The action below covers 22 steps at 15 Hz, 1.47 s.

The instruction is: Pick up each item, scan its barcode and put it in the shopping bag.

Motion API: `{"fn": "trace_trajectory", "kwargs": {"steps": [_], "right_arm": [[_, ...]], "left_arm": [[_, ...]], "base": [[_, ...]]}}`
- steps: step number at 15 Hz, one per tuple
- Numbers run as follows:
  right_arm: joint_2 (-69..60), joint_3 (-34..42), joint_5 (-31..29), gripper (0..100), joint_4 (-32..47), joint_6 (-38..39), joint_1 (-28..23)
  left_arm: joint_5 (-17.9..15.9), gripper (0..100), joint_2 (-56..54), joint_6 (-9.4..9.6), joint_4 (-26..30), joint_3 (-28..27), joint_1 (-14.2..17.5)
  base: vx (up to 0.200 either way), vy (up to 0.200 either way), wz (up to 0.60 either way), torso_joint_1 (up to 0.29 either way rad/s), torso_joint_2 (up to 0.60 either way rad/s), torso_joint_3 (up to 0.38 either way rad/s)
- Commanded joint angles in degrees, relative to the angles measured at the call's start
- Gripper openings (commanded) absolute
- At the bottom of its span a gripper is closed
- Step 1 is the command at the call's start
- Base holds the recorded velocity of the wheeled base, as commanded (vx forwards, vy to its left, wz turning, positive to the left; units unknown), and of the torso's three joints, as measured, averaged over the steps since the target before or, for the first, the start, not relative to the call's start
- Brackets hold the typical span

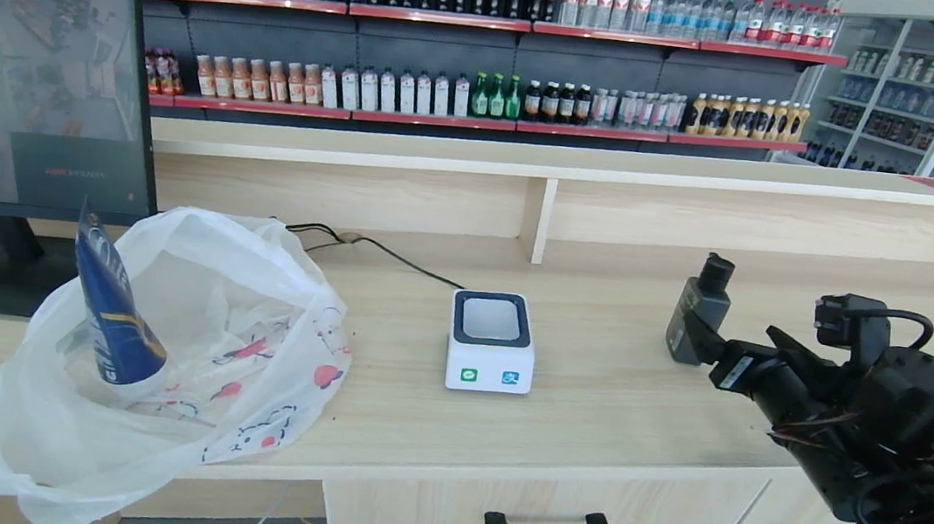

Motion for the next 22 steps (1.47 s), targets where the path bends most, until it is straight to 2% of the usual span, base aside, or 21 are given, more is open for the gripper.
{"fn": "trace_trajectory", "kwargs": {"steps": [1,9,15,22], "right_arm": [[3.9,-3.3,0.0,100,0.0,0.0,-0.1],[13.0,-13.5,0.0,100,0.0,-0.1,-0.1],[16.3,-17.4,0.0,100,0.0,-0.4,-0.1],[16.3,-17.7,0.0,100,0.0,0.4,-1.0]], "left_arm": [[0.0,100,0.0,0.04,0.0,0.0,0.0],[0.0,100,0.0,-0.13,-0.1,0.0,0.0],[0.0,100,0.0,0.04,-0.4,0.0,0.0],[0.0,100,0.0,-0.04,-0.5,0.0,0.0]], "base": [[0.000,0.000,0.00,0.000,0.00,0.000],[0.000,0.000,0.00,0.000,0.00,0.000],[0.000,0.000,0.00,0.000,0.00,0.000],[0.000,0.000,0.00,0.000,0.00,0.000]]}}
